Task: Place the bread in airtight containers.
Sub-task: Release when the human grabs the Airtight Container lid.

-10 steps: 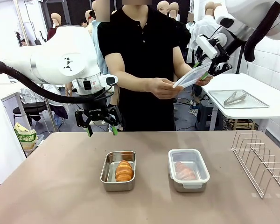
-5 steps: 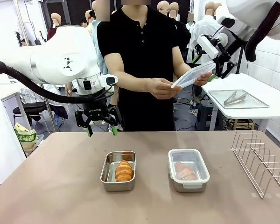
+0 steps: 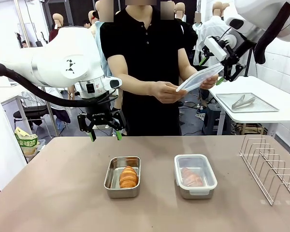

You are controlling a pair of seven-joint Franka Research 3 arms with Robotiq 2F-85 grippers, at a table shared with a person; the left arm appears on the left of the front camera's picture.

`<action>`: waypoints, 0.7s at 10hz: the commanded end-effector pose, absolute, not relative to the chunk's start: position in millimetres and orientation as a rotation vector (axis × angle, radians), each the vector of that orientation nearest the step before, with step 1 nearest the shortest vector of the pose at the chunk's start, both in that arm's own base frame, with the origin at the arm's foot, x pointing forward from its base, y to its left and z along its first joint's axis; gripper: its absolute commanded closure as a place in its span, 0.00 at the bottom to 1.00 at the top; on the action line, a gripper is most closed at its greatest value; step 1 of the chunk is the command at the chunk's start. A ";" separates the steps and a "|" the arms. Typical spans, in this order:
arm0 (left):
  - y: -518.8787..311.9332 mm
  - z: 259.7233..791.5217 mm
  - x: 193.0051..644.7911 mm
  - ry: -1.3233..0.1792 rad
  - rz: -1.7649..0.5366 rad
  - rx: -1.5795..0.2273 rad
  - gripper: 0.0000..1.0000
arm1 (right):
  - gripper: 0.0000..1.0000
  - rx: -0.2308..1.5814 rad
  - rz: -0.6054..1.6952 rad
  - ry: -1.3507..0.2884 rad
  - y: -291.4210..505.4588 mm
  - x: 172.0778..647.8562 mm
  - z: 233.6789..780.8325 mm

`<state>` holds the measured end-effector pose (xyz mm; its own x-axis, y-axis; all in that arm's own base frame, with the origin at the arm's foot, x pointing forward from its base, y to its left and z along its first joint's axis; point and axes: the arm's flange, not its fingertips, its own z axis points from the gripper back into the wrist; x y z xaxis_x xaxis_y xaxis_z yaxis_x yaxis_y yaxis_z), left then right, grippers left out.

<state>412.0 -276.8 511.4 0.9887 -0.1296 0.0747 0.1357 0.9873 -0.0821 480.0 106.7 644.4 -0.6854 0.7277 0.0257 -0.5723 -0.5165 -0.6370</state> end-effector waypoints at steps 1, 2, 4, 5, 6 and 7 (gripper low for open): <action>-275.2 512.1 410.8 -0.072 -0.132 -0.084 0.00 | 0.00 -0.316 2.204 -0.809 107.1 480.0 644.6; -275.2 512.1 410.8 -0.072 -0.132 -0.084 0.00 | 0.00 -0.316 2.204 -0.809 107.1 480.0 644.6; -275.2 512.1 410.8 -0.072 -0.132 -0.084 0.00 | 0.00 -0.316 2.204 -0.809 107.1 480.0 644.6; -275.2 512.1 410.8 -0.072 -0.132 -0.084 0.00 | 0.00 -0.316 2.204 -0.809 107.1 480.0 644.6; -275.2 512.1 410.8 -0.072 -0.132 -0.084 0.00 | 0.00 -0.316 2.204 -0.809 107.1 480.0 644.6; -275.2 512.1 410.8 -0.072 -0.132 -0.084 0.00 | 0.00 -0.316 2.204 -0.809 107.1 480.0 644.6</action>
